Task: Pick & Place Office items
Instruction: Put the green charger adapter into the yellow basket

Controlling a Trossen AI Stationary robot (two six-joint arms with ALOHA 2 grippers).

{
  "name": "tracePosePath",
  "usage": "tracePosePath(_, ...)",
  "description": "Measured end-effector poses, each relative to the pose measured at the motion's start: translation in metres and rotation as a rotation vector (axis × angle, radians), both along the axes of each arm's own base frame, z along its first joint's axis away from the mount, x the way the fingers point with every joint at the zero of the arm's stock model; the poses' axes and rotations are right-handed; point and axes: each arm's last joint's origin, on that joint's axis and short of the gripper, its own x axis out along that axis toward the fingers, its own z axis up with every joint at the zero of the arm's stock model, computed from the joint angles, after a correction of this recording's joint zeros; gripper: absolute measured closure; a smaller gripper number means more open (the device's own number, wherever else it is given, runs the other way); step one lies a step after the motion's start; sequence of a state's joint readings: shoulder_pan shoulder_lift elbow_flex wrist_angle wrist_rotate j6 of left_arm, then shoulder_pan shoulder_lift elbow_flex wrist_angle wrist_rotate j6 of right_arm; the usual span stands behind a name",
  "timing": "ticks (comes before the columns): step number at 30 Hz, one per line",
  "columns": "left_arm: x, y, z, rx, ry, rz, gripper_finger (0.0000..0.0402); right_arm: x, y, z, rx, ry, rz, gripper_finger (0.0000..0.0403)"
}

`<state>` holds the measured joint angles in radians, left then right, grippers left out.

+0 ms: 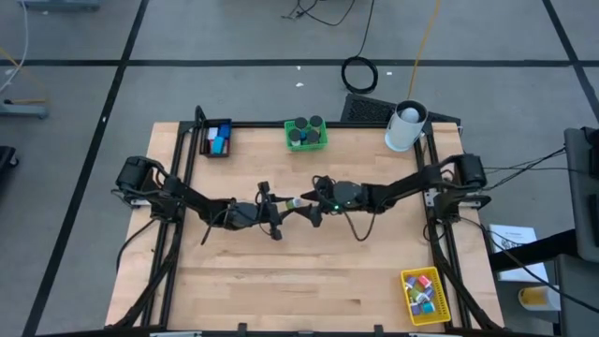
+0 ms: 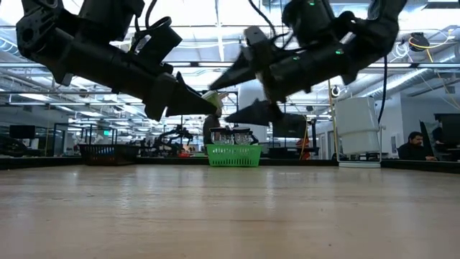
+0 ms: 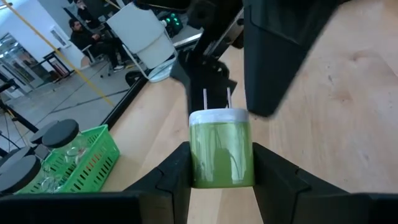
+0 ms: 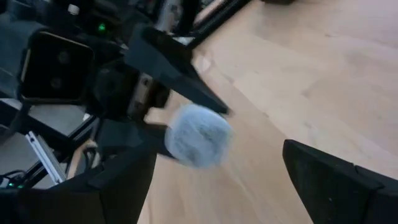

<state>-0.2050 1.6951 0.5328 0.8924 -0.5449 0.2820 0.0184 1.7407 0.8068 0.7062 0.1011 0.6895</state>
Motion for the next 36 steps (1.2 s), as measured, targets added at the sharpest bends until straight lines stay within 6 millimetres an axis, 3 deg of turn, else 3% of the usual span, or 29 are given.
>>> tracePosePath(8, 0.000, 0.000, -0.001, -0.001, 0.007, -0.002, 0.0266, 0.024, 0.001, 0.002, -0.021, -0.020, 0.008, 0.0095)
tracePosePath(18, 0.000, 0.001, -0.001, -0.002, 0.006, 0.004, 0.0266, 0.025, 0.002, 0.002, 0.009, -0.015, 0.028, 0.0195)
tracePosePath(25, 0.000, 0.001, 0.000, -0.004, 0.003, 0.009, 0.0240, 0.024, 0.002, 0.002, 0.010, -0.013, 0.028, 0.0255)
tracePosePath(33, 0.000, 0.001, 0.000, -0.058, -0.019, 0.037, 0.0231, 0.023, 0.002, 0.003, -0.009, -0.001, 0.057, 0.0250)
tracePosePath(36, -0.002, 0.001, 0.007, -0.077, -0.037, 0.039, 0.0210, 0.021, 0.002, 0.007, -0.039, 0.007, 0.067, 0.0255)
